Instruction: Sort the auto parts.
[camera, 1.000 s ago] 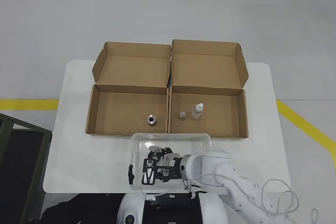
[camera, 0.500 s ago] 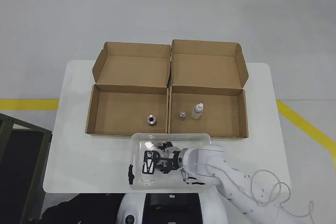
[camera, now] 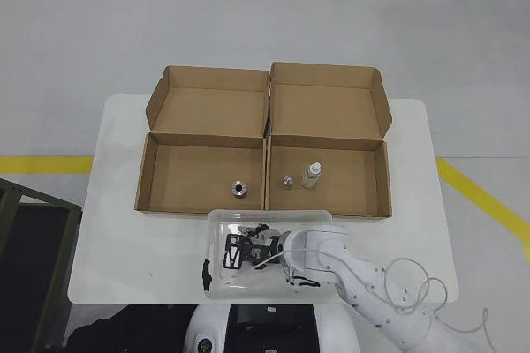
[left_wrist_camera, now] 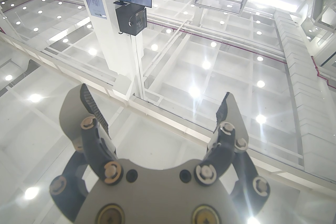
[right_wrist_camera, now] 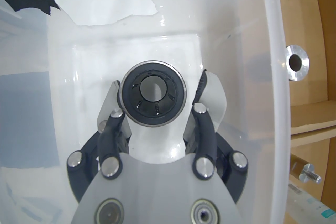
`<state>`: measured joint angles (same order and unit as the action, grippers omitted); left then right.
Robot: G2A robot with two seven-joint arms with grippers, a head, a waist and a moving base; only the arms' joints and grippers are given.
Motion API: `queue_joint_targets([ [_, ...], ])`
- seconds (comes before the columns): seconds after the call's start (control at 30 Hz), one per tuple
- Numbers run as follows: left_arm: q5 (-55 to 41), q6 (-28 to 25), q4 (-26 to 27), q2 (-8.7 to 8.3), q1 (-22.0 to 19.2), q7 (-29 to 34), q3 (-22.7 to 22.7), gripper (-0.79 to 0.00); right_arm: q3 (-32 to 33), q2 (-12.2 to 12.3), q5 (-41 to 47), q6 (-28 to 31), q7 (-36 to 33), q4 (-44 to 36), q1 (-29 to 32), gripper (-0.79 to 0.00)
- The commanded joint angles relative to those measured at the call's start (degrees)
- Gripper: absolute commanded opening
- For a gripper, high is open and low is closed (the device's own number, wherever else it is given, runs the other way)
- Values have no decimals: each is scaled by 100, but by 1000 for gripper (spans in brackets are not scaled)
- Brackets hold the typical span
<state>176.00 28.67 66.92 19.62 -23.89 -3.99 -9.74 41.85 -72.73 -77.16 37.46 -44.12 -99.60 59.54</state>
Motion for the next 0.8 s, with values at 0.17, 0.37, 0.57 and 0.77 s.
queue_joint_targets([
  [0.17, 0, 0, 0, 0, 0, 0, 0, 0, -5, 11, 36, 71, 33, -31, 49, -600],
  [0.37, 0, 0, 0, 0, 0, 0, 0, 0, 64, 44, 149, 152, 66, -268, 146, -785],
  [0.57, 0, 0, 0, 0, 0, 0, 0, 0, 225, 106, 274, 239, 101, -564, 293, -785],
  [0.77, 0, 0, 0, 0, 0, 0, 0, 0, 489, 181, 569, 353, 292, -785, 458, -785],
])
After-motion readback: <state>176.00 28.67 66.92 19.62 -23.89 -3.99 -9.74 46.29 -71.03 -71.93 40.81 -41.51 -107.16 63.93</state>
